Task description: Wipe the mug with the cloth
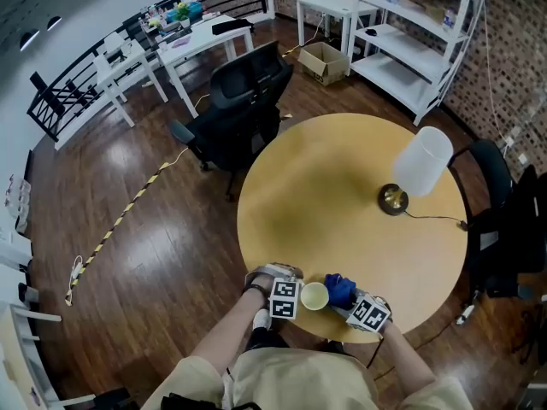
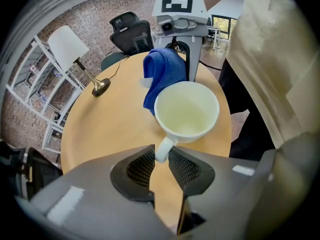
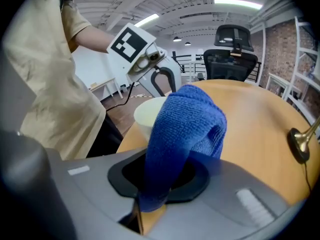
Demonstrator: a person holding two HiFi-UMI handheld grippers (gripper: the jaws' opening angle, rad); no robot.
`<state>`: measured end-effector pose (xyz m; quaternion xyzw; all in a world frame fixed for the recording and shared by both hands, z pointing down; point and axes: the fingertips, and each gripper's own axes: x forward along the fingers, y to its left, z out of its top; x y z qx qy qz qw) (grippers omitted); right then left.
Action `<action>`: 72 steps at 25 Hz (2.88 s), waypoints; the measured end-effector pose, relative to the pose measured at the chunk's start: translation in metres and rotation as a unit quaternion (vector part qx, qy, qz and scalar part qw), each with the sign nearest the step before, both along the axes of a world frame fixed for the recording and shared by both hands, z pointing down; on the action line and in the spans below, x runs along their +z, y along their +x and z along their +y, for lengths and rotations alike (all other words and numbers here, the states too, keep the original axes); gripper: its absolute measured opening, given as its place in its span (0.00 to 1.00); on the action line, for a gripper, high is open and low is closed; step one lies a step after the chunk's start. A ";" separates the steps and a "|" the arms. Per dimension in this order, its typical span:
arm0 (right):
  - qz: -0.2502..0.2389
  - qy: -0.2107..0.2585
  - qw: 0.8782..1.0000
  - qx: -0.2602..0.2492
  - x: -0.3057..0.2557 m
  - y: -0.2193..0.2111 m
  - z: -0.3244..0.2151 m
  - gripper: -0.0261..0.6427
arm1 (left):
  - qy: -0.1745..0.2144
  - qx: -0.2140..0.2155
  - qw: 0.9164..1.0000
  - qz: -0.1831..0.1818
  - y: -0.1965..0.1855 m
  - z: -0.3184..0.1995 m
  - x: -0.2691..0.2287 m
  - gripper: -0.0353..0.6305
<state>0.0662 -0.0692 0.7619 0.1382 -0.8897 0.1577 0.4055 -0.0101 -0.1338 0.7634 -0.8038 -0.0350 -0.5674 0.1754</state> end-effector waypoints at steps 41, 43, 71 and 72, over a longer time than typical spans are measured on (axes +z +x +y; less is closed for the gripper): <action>0.166 0.094 0.928 -0.321 0.006 0.007 -0.036 0.14 | 0.022 -0.169 0.984 0.057 -0.011 -0.029 0.002 0.16; 0.155 0.089 0.943 -0.282 0.007 0.005 -0.030 0.14 | 0.006 -0.215 0.974 0.069 -0.019 -0.028 0.001 0.16; 0.050 0.021 0.996 0.074 0.011 -0.051 -0.004 0.15 | -0.159 -0.412 0.875 0.195 0.003 0.050 -0.017 0.13; 0.044 0.017 0.996 0.074 0.011 -0.054 -0.003 0.15 | -0.166 -0.413 0.873 0.200 0.006 0.051 -0.017 0.13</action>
